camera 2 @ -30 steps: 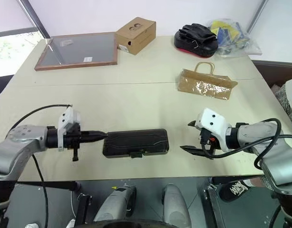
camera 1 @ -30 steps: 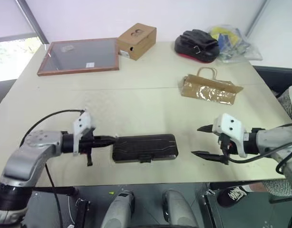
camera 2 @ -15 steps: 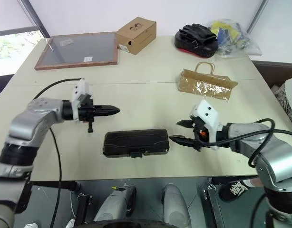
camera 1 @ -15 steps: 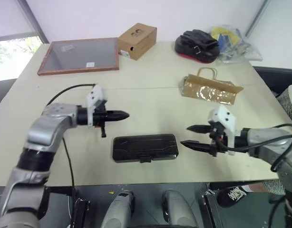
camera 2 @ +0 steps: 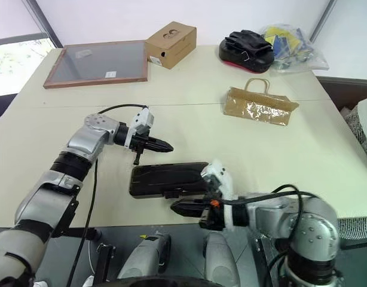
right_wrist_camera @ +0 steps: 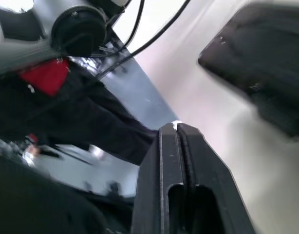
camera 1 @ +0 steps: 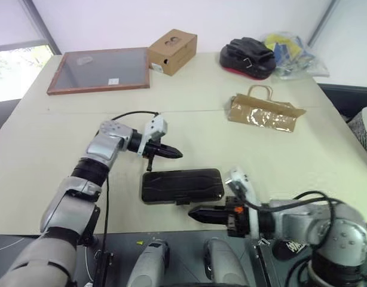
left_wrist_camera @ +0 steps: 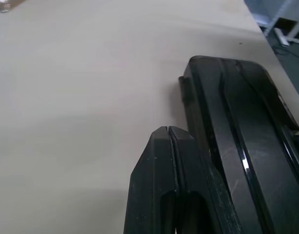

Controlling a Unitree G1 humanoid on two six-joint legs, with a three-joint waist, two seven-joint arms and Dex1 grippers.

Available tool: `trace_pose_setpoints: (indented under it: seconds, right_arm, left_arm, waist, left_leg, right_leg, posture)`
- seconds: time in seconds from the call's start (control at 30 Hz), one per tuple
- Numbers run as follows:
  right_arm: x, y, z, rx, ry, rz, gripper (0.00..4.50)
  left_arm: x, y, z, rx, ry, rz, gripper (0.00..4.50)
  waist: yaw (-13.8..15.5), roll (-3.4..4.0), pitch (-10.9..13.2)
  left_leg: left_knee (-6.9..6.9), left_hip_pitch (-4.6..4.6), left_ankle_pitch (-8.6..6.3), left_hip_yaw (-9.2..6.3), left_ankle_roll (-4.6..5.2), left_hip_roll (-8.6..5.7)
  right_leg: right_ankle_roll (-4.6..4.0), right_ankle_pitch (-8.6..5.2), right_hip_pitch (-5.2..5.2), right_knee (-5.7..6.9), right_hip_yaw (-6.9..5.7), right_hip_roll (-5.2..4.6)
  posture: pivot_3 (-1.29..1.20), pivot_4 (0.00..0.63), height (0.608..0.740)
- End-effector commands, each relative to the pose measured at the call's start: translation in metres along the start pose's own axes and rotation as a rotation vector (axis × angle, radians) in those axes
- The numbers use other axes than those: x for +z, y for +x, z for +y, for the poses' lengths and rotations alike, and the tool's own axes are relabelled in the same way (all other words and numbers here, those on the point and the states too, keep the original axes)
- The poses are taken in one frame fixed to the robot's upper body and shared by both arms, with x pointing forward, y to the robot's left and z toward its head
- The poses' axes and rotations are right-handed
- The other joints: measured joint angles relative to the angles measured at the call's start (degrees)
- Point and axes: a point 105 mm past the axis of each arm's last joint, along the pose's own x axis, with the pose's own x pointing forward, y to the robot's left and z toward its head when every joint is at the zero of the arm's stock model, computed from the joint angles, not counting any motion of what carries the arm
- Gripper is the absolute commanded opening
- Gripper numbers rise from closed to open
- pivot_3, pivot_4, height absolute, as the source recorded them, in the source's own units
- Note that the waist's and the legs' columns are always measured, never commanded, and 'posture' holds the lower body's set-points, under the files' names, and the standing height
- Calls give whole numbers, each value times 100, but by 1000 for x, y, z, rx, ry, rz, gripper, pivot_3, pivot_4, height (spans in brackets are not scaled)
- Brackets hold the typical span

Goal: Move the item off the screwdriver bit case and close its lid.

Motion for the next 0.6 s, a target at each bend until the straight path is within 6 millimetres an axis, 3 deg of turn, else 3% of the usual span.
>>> trace_pose_setpoints:
  seconds: [0.03,0.33,0.6]
  right_arm:
    - [-3,15,-6,-62,99,-7,39]
    - [3,27,-45,-376,473,-50,39]
    - [-3,32,-47,-449,559,-44,39]
  left_arm:
    - [9,5,3,-22,66,16,0]
    - [5,18,1,-48,123,36,0]
    - [-12,16,-4,-63,173,113,0]
  waist:
    - [-13,0,0]
    - [-19,-1,-1]
    - [-38,-1,-1]
  left_leg:
    - [3,0,0,-1,0,0]
    - [5,-1,1,3,1,-1]
    - [8,1,-2,10,8,-3]
  right_leg:
    - [0,0,0,0,1,0]
    - [4,2,0,0,3,0]
    - [5,2,4,0,3,11]
  posture:
    - [0,150,740]
    - [0,150,740]
    - [0,150,740]
